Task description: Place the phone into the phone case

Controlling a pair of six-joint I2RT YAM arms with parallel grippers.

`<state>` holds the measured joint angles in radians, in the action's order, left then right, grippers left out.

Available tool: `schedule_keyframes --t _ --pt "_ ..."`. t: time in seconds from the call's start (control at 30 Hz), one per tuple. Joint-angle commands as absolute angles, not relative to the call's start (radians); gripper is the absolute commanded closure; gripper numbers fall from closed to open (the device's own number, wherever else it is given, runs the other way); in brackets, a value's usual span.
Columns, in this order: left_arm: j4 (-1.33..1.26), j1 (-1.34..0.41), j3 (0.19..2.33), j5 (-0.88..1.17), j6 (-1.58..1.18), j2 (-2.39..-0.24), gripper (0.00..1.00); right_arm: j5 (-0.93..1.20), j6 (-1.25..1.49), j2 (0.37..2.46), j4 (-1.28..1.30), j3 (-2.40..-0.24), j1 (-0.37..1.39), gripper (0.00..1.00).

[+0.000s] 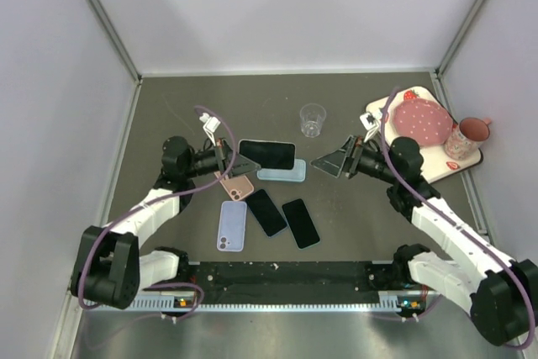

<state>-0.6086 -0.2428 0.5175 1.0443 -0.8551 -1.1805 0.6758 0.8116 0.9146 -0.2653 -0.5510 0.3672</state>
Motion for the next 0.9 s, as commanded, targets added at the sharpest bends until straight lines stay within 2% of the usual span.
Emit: schedule_keyframes --t 0.0,0.23,0.37,0.5,0.73,0.77,0.83,0.87 --pt "-0.894 -0.215 0.492 1.127 -1.011 -1.155 1.00 0.723 0.850 0.968 -0.462 -0.575 0.446 0.02" --pt "-1.034 -0.210 0.472 1.170 -1.123 -1.166 1.00 0.716 0.899 1.087 -0.614 -0.586 0.515 0.05" --pt "-0.999 -0.210 0.482 1.180 -1.112 -1.155 1.00 0.719 0.893 1.118 -0.633 -0.595 0.517 0.06" --pt "-0.985 -0.210 0.480 1.190 -1.111 -1.146 1.00 0.745 0.948 1.164 -0.741 -0.600 0.522 0.15" --pt "-0.983 -0.210 0.479 1.186 -1.109 -1.140 1.00 0.764 0.980 1.224 -0.813 -0.609 0.546 0.23" --pt "-0.983 -0.210 0.477 1.184 -1.109 -1.140 1.00 0.761 0.989 1.233 -0.828 -0.604 0.548 0.26" --pt "-0.983 -0.210 0.479 1.183 -1.108 -1.141 1.00 0.758 1.034 1.259 -0.873 -0.589 0.548 0.42" --pt "-0.982 -0.209 0.479 1.184 -1.109 -1.146 1.00 0.752 1.055 1.269 -0.940 -0.580 0.548 0.45"
